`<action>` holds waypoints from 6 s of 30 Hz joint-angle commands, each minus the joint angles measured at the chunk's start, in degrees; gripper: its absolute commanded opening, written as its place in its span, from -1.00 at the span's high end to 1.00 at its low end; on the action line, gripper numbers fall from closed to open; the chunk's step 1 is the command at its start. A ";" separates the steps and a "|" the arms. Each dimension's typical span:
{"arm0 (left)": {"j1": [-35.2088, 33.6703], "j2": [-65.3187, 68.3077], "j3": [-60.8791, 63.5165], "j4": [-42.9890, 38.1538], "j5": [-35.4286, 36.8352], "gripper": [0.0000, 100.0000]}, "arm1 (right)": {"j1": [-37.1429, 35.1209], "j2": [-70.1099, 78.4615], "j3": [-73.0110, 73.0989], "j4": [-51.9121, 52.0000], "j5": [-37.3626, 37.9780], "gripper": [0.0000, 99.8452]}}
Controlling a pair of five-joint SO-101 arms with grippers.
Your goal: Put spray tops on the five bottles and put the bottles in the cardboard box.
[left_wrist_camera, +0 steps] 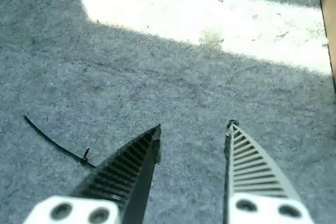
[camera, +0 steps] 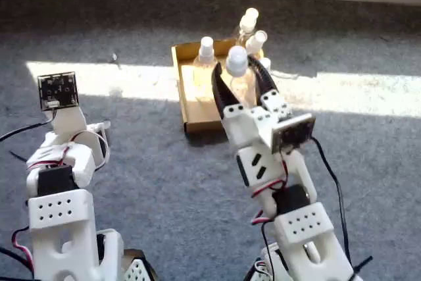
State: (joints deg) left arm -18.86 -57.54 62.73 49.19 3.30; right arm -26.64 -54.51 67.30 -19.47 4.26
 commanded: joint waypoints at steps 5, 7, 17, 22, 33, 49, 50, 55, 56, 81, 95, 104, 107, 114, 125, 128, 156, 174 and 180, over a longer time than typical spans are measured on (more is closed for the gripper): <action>0.31 -0.84 5.58 -8.18 0.53 0.62 | -5.93 33.54 -13.49 -21.32 0.44 0.99; 1.19 -0.84 5.58 -8.18 0.44 0.62 | -6.20 39.52 -13.85 -26.68 0.44 0.99; 1.36 -0.84 5.67 -8.26 0.44 0.62 | -5.76 55.34 -13.58 -45.05 0.35 0.99; 1.45 -0.84 5.76 -8.26 0.44 0.62 | -4.35 58.86 -13.49 -48.31 0.18 0.99; 1.45 -0.84 5.76 -8.26 0.44 0.62 | -3.91 64.92 -13.49 -48.48 0.35 0.99; 1.45 -0.84 5.76 -8.09 0.44 0.62 | -2.24 65.10 -8.31 -48.22 0.26 0.99; 1.45 -0.84 5.76 -8.09 0.44 0.62 | -2.24 65.10 -8.31 -48.22 0.18 0.99; 1.45 -0.84 5.76 -8.09 0.44 0.62 | -2.33 65.10 -8.31 -48.22 0.18 0.99; 1.45 -0.84 5.76 -8.18 0.44 0.62 | -2.33 65.10 -8.31 -48.22 0.18 0.99; 1.45 -0.84 5.76 -8.09 0.44 0.62 | -3.65 65.10 -8.31 -48.04 0.09 0.98; 1.45 -0.84 5.76 -8.00 0.44 0.62 | -3.56 65.01 -8.31 -48.04 0.35 0.79; 1.45 -0.84 5.76 -8.00 0.44 0.62 | -2.51 64.66 -8.48 -48.13 0.26 0.79; 1.45 -0.84 5.76 -8.09 0.44 0.62 | -2.77 64.57 -8.66 -48.13 0.35 0.79; 1.45 -0.84 5.76 -8.18 0.44 0.62 | -4.79 64.48 -8.75 -48.13 0.53 0.79; 1.45 -0.84 5.76 -8.18 0.44 0.62 | -4.79 64.48 -8.75 -48.13 3.69 0.78; 1.45 -0.84 5.76 -8.18 0.44 0.62 | -4.88 64.48 -8.75 -48.13 3.69 0.78; 2.95 -0.84 5.76 -8.09 0.44 0.62 | -4.79 53.49 -8.31 -36.35 -7.47 0.79; 2.95 -0.84 5.76 -8.00 0.44 0.62 | -4.79 53.58 -8.13 -35.91 -5.71 0.78; 2.95 -0.84 5.76 -8.00 0.44 0.62 | -4.70 53.49 -8.22 -35.91 -5.63 0.57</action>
State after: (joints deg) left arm -16.84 -57.54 68.70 41.89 3.38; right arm -31.21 1.76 59.38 -55.43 -2.07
